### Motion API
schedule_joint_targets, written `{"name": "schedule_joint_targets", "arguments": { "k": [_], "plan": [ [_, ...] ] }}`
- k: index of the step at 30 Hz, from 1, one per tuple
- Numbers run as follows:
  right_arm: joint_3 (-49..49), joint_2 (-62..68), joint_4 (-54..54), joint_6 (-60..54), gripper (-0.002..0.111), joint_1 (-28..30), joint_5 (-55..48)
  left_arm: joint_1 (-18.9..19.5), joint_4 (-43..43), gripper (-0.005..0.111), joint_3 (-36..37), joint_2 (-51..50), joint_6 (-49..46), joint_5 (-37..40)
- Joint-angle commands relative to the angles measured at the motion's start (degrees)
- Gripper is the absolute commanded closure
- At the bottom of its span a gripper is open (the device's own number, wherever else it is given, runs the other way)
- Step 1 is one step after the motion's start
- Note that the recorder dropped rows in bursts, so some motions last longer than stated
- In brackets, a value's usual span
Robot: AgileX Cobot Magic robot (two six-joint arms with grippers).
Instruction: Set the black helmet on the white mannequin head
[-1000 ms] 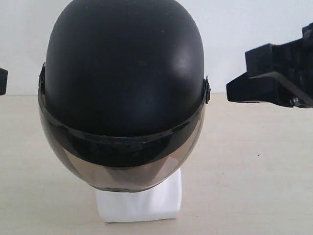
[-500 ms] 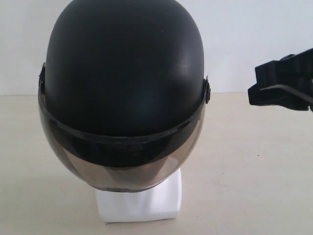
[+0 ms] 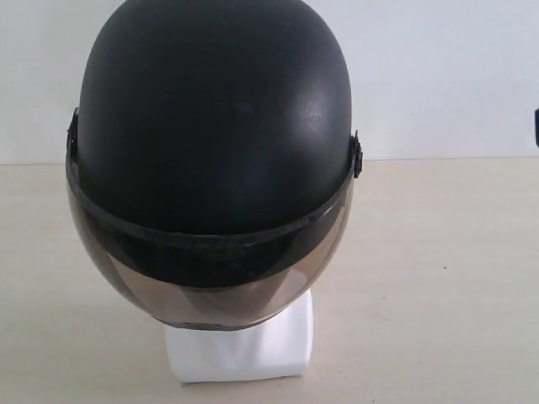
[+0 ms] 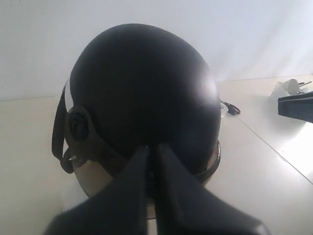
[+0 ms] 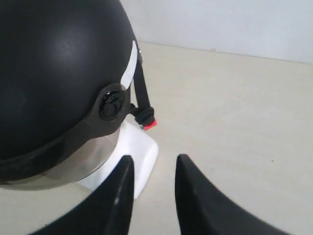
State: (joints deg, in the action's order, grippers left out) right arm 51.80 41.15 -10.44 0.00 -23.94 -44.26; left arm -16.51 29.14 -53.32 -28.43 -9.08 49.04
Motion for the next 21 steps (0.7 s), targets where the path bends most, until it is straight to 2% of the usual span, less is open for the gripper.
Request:
{"name": "schedule_joint_targets", "arguments": {
  "k": [1,6,10,12,14,18,21],
  "plan": [
    [-4.3,-0.4,-9.5,0.5,0.081,-0.1,3.0,-0.1,-1.3,0.102,3.7,-0.4,0.9,-3.1],
    [-9.9,4.2,-13.5,0.0,0.092,-0.1,9.7,-0.1,-3.0,0.102,7.4,-10.9,-3.8,-8.2],
    [-10.1,9.0,-13.5,0.0,0.109,-0.1,14.4,-0.1,-3.2,0.102,5.3,-22.0,-4.3,-11.1],
    [-10.1,10.7,-13.6,0.0,0.108,-0.1,17.0,-0.1,-5.2,0.102,3.8,-25.9,-3.5,-11.2],
    [-10.0,12.4,-13.6,0.0,0.108,-0.1,18.2,-0.1,-11.4,0.102,1.8,-28.2,1.3,-11.2],
    [-10.0,14.9,-13.4,-0.5,0.108,-0.1,18.9,-0.1,-31.3,0.102,-0.8,-28.7,14.7,-10.9],
    [-10.0,17.1,-13.5,-0.7,0.108,-0.1,21.4,-0.1,-32.0,0.102,-1.4,-30.3,14.8,-11.4]
  ]
}}
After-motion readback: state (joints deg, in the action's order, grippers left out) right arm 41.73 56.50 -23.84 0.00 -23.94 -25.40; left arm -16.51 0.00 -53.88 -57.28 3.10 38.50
